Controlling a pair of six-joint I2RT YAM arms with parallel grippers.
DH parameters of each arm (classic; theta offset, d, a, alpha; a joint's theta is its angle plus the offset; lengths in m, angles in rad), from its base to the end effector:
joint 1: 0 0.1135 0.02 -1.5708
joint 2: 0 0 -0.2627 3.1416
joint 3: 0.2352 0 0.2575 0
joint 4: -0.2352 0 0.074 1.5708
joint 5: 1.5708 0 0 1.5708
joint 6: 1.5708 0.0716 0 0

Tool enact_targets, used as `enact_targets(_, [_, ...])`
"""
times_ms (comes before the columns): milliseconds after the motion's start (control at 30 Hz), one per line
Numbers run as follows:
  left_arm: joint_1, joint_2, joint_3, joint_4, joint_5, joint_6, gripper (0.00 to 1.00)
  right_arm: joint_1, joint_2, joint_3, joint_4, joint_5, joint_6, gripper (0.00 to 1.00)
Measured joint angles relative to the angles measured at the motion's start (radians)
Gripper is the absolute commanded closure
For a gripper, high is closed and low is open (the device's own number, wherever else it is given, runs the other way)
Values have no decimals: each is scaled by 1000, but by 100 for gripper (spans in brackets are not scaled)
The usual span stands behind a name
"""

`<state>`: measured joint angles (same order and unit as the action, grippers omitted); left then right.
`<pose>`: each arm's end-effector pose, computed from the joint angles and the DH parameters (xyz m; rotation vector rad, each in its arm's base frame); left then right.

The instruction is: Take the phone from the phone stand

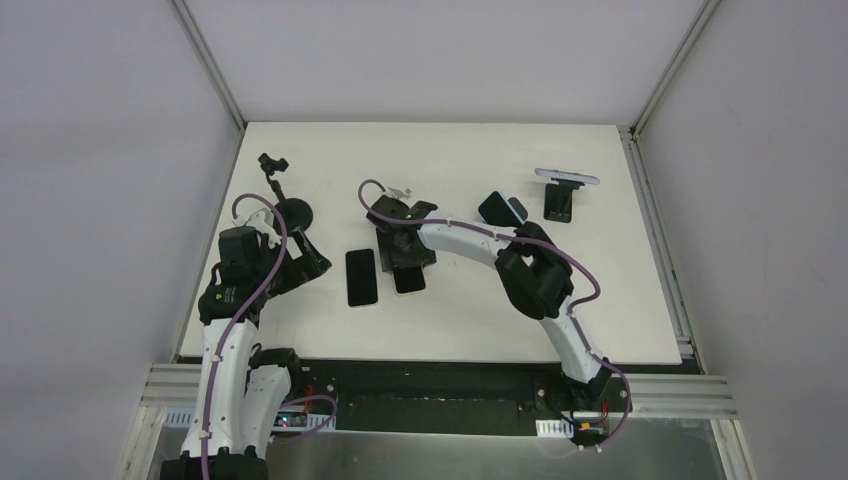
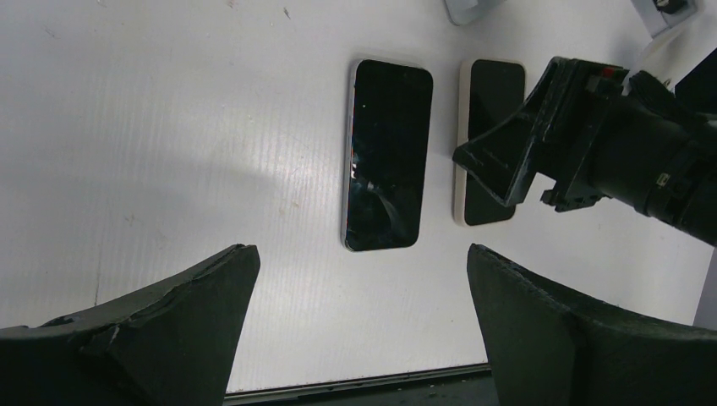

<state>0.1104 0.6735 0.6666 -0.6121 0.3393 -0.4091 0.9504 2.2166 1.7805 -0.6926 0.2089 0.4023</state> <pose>0.1823 -0.0038 0.2535 -0.3759 2.1679 -0.5394 0.2981 0.3917 0.1417 -0.6606 2.5820 0.1569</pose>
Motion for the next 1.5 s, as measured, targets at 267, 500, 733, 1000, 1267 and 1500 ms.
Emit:
enact_targets(267, [0, 0, 0, 0, 0, 0, 0, 62, -6, -9, -8, 1, 21, 35])
enact_targets(500, [0, 0, 0, 0, 0, 0, 0, 64, -6, -8, -13, 11, 42, 5])
enact_targets(733, [0, 0, 0, 0, 0, 0, 0, 64, -8, -8, -26, 37, 38, 1])
enact_targets(1000, [0, -1, 0, 0, 0, 0, 0, 52, -159, -47, -104, 117, -50, 1])
enact_targets(1267, [0, -4, 0, 0, -1, 0, 0, -31, -345, -48, -237, 304, -207, 1])
enact_targets(1500, [0, -5, 0, 0, 0, 0, 0, -92, -353, -112, -337, 512, -326, 1])
